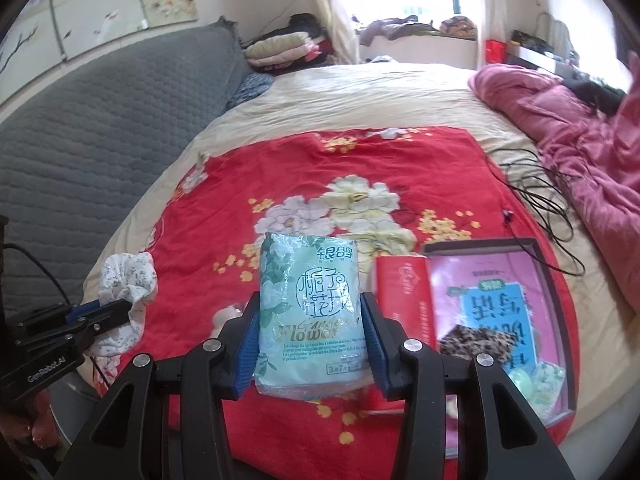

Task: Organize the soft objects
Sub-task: 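Carry the white scrunchie and green tissue pack over the pink tray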

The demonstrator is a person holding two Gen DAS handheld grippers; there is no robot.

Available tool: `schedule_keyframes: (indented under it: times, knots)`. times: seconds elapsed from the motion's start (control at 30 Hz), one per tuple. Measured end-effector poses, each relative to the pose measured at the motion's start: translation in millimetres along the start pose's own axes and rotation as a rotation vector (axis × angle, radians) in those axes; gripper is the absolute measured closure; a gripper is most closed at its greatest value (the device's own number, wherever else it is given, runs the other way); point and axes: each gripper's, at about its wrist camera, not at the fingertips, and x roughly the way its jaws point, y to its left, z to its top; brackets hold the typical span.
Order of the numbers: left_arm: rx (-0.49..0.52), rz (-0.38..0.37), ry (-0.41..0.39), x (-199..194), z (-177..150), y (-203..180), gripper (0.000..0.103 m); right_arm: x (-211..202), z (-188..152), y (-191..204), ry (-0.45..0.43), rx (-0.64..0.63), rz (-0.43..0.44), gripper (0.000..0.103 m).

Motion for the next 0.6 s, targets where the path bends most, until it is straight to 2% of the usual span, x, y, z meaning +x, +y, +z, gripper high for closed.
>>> schedule_keyframes:
  times: [0.3,0.6]
  knots:
    - [0.084,-0.054,0.001,4,0,-58,0.087,-20,-15,-57,-0.011,0.092,-0.058,0.055]
    - [0.170,-0.106,0.053,18,1,-114,0.087,-50,-19,-109,-0.053,0.165,-0.096,0.055]
